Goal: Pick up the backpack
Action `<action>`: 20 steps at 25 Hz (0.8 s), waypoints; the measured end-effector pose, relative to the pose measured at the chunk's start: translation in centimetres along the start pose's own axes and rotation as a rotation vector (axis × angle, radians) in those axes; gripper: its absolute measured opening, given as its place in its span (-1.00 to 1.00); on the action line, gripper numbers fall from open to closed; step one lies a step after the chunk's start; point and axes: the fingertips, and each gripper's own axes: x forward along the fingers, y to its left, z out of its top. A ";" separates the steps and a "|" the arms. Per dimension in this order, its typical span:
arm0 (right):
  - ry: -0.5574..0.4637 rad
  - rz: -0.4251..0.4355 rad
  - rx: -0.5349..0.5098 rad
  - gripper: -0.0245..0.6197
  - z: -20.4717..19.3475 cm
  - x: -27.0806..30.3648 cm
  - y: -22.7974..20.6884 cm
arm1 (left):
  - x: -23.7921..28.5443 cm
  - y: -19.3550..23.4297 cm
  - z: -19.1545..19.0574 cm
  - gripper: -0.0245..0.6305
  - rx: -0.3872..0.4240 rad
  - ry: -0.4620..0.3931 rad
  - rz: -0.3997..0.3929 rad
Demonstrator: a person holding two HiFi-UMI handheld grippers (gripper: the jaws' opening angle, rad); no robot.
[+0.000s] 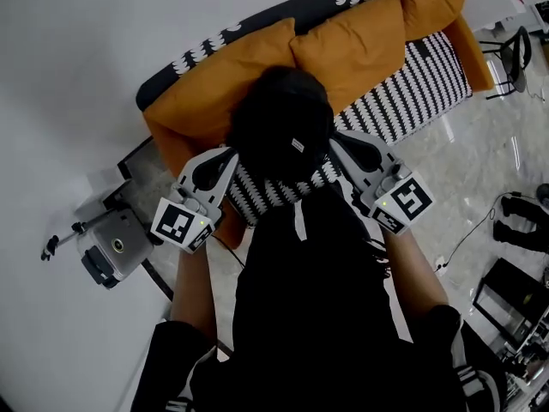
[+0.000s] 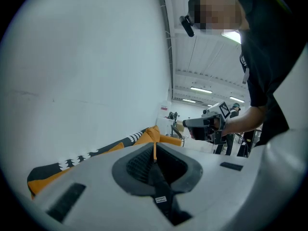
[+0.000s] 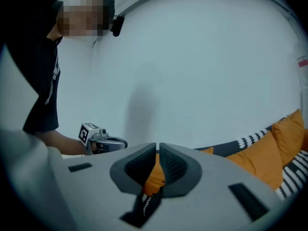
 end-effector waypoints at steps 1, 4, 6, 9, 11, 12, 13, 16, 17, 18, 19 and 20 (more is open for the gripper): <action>-0.004 -0.007 0.005 -0.83 -0.1 0.1 -0.5 | 0.3 0.2 -0.1 -0.85 0.006 0.005 0.000; -0.009 -0.020 0.029 -0.83 -0.9 0.6 -2.0 | 1.2 0.9 -0.6 -0.85 0.019 0.026 0.002; -0.006 -0.021 0.041 -0.83 -1.7 1.2 -3.2 | 2.0 1.7 -1.0 -0.85 0.024 0.037 0.008; -0.001 -0.025 0.056 -0.83 -3.2 2.3 -5.2 | 3.4 2.7 -1.7 -0.85 0.020 0.050 0.018; 0.008 -0.033 0.062 -0.83 -4.2 3.2 -6.4 | 4.2 3.3 -2.4 -0.85 0.016 0.067 0.018; 0.013 -0.037 0.061 -0.83 -4.6 3.6 -7.0 | 4.6 3.7 -2.8 -0.85 0.015 0.076 0.016; 0.018 -0.041 0.059 -0.83 -5.0 4.0 -7.5 | 5.0 4.0 -3.2 -0.85 0.016 0.085 0.014; 0.044 -0.041 0.059 -0.75 -6.3 4.8 -8.8 | 6.4 4.8 -4.3 -0.85 0.019 0.104 0.010; 0.057 -0.039 0.062 -0.65 -6.8 4.9 -9.3 | 7.0 5.1 -4.6 -0.85 0.020 0.107 0.008; 0.071 -0.038 0.066 -0.62 -7.4 5.0 -9.8 | 7.6 5.4 -4.8 -0.85 0.021 0.109 0.005; 0.082 -0.038 0.071 -0.61 -8.0 5.2 -10.3 | 8.4 5.7 -5.1 -0.85 0.022 0.112 -0.001; 0.092 -0.037 0.076 -0.61 -8.5 5.3 -10.8 | 9.1 6.1 -5.5 -0.84 0.024 0.119 -0.008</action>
